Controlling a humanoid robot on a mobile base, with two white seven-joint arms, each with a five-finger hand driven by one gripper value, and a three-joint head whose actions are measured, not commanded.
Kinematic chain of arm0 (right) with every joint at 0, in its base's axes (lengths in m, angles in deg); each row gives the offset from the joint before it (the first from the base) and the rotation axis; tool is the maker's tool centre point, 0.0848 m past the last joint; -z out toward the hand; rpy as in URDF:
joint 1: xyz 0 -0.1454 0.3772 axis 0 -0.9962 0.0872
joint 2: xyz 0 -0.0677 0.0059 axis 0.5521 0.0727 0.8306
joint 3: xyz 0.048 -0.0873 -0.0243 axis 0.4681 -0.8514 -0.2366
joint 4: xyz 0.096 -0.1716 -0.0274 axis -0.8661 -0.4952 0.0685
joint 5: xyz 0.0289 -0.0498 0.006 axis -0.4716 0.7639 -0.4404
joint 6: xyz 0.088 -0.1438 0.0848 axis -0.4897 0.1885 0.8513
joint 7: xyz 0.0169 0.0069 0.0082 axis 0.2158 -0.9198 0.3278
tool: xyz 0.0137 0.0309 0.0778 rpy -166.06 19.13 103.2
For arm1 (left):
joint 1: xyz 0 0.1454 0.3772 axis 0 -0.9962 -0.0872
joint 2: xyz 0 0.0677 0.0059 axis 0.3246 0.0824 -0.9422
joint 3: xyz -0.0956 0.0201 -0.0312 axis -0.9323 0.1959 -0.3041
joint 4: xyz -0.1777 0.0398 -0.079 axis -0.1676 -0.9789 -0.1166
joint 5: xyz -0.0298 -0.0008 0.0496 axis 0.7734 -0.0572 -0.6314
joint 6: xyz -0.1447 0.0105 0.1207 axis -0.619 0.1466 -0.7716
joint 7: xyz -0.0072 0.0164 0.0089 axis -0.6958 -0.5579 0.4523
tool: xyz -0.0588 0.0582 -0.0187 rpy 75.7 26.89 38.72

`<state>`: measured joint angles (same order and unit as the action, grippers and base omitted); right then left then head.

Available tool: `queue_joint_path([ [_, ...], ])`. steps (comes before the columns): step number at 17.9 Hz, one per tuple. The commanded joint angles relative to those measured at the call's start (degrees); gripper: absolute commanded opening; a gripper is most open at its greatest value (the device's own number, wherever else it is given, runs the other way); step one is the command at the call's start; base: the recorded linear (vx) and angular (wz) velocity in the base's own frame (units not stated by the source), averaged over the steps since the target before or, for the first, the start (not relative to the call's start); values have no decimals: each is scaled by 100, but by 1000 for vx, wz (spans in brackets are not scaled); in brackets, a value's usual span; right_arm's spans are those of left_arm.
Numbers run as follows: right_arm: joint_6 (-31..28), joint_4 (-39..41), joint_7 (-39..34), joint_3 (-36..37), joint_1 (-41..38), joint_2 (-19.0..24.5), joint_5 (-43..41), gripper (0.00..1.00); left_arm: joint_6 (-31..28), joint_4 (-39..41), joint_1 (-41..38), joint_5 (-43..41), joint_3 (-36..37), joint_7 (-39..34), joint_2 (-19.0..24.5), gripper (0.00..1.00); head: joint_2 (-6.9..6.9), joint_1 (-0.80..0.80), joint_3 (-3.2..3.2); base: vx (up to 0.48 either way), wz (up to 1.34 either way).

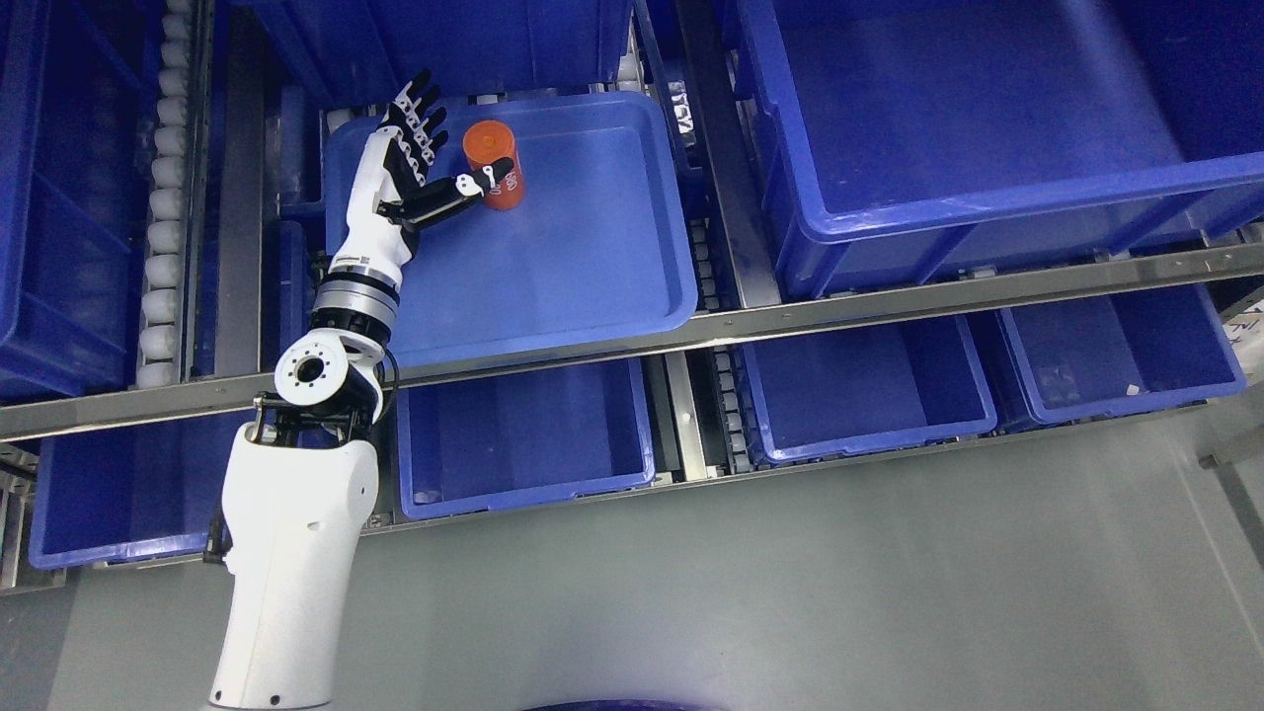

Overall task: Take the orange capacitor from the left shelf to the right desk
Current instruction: 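Close the left hand around the orange capacitor in the blue bin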

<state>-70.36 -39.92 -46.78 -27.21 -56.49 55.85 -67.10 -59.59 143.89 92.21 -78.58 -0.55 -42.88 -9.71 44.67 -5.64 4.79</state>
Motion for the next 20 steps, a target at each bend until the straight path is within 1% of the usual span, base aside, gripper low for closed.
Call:
queue_joint_path([
  [1,1,100,3,97,-18,-100,18,100,-6,16,-41,-1,51,32,100,100,0,0,0,38,-25],
  [6,1,100,3,97,-18,-100,18,100,-6,16,-41,-1,148,41,100,100,0,0,0,36,-14],
  [12,1,100,3,97,-18,-100,18,100,-15,-19,-32,-28,192,217,100,100,0,0,0,25,-1],
  [16,1,100,3,97,-9,-100,18,100,-15,-519,178,-28,192,278,100,100,0,0,0,4,0],
  [18,1,100,3,97,-18,-100,18,100,-23,-643,275,-63,201,278,100,100,0,0,0,0,0],
  [20,1,100,3,97,-9,-100,18,100,-23,-941,398,-264,253,278,100,100,0,0,0,0,0],
])
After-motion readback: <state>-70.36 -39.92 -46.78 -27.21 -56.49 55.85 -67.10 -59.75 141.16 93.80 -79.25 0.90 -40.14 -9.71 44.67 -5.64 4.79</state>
